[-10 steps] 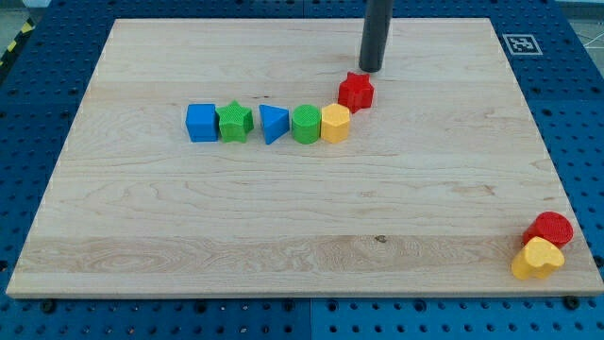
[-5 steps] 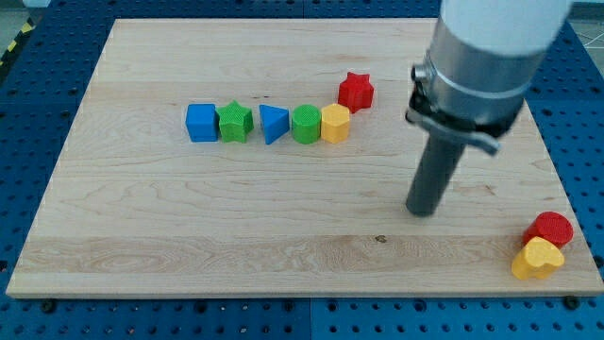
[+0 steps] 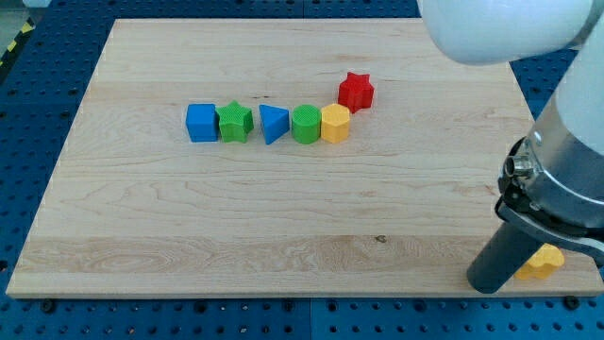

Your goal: Move the yellow heart right a bit

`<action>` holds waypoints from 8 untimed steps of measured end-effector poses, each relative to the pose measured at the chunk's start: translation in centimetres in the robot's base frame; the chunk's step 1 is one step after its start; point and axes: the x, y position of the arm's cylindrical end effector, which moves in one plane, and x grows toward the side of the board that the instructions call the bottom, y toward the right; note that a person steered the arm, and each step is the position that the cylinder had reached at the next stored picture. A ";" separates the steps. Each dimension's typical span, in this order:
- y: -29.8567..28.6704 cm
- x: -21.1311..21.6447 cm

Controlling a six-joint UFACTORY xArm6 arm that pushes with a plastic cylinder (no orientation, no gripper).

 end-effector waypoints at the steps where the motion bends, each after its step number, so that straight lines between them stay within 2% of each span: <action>1: 2.1 0.0; 4: 6.0 0.0; 5: 4.8 -0.1; 7: 6.4 0.0; 8: 4.8 -0.1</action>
